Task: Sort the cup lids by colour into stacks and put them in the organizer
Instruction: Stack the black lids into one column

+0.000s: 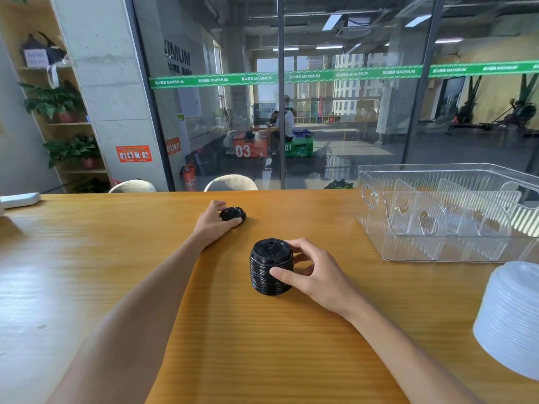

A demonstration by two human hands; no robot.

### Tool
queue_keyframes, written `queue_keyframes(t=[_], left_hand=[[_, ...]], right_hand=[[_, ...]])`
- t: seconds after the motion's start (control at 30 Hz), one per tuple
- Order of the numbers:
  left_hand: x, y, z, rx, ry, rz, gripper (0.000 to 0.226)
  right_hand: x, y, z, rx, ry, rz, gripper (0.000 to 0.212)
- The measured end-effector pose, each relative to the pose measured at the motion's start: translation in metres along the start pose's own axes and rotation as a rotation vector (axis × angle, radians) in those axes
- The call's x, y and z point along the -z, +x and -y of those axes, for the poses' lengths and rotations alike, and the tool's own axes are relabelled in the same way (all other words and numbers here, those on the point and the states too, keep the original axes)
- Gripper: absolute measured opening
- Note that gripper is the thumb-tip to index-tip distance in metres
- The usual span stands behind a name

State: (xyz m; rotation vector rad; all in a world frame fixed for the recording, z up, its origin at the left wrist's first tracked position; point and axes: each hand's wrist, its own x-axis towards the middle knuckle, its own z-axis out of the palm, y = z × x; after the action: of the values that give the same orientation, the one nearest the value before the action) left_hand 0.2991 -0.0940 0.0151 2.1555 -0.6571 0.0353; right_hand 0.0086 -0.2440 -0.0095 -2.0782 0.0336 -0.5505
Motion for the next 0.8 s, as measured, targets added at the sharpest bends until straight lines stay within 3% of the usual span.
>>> queue_keyframes(t=[0.47,0.8], left_hand=[[0.011,-0.073,-0.026,-0.126,-0.235,-0.054,0.079],[0.017,-0.132,-0.072,-0.248,-0.411,0.038,0.075]], right_hand=[[-0.002,0.0,-0.001,-0.023,0.009,-0.02,0.071],[-0.001,-0.003,0.004,-0.058,0.011,0.009,0.077]])
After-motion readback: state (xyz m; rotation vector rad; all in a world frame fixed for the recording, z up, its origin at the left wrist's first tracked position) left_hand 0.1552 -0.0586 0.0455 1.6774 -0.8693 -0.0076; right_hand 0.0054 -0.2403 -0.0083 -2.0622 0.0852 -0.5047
